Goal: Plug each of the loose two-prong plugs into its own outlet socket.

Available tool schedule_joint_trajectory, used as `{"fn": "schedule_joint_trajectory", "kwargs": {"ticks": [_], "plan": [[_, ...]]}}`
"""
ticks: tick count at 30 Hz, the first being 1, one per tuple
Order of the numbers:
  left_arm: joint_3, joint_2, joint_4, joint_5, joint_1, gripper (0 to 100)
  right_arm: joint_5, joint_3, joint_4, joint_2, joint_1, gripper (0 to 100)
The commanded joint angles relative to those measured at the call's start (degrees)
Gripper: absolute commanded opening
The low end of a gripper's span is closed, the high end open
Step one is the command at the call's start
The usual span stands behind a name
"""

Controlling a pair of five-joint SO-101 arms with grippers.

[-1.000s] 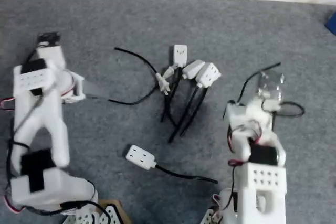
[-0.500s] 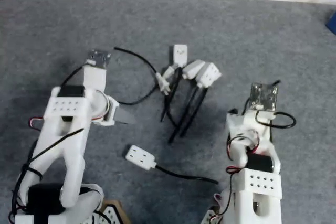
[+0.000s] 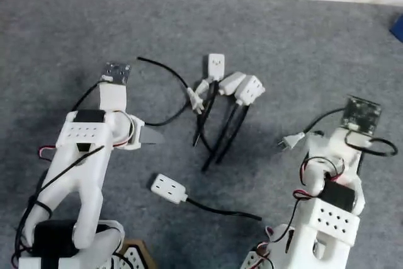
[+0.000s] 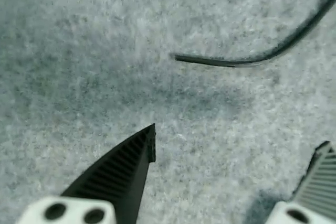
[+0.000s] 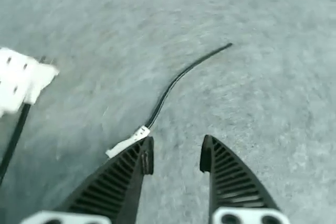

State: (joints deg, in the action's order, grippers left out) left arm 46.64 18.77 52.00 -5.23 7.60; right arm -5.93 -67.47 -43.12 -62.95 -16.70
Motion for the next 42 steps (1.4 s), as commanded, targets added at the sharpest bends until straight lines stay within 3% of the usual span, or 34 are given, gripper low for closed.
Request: {"fn": "schedule_joint_trajectory", "kwargs": {"ticks": [1, 4, 6, 10, 14, 18, 19, 24, 26, 28, 34, 38, 42], "plan": [[-0.04, 1.80, -0.97, 0.62, 0.92, 44, -11.52, 2.86, -2.95, 0.22, 11.65, 14.7], [0.04, 1.71, -1.05, 0.62, 1.19, 44, -15.91, 3.47, -6.20, 1.54, 21.41, 14.8], [0.31, 1.63, -1.93, 0.70, 1.19, 44, -15.30, 8.13, -9.01, 5.93, 23.25, 14.8], [1.36, -3.21, -7.30, 0.53, 1.71, 44, -7.30, 19.65, -13.41, 22.20, 17.54, 14.6], [-2.95, -11.21, -8.79, 0.62, 4.35, 44, -9.67, 30.11, -17.01, 37.23, 13.85, 14.6], [-6.99, -17.36, -7.56, 0.70, 4.53, 44, -23.30, 41.45, -23.52, 48.57, 12.26, 14.6], [-7.96, -18.07, -6.86, 0.70, 4.53, 44, -29.89, 44.44, -25.80, 50.77, 11.82, 14.5], [-9.10, -19.30, -5.98, 0.53, 4.53, 44, -80.35, 52.97, -33.54, 58.51, 7.43, 14.1], [-9.10, -19.38, -5.98, 0.53, 4.53, 44, -91.96, 53.05, -32.04, 60.62, 6.11, 9.0], [-9.10, -19.56, -6.07, 0.53, 4.53, 44, -93.80, 53.67, -29.32, 62.81, 6.37, 0.6], [-9.10, -19.74, -6.15, 0.53, 4.53, 44, -94.33, 54.20, -28.00, 68.44, 8.40, 2.2], [-9.10, -19.74, -6.15, 0.44, 4.53, 44, -100.84, 54.20, -28.00, 69.93, 9.63, 2.2], [-9.10, -19.82, -6.15, 0.44, 4.53, 44, -100.92, 56.66, -24.22, 71.78, 10.15, 2.2]]}}
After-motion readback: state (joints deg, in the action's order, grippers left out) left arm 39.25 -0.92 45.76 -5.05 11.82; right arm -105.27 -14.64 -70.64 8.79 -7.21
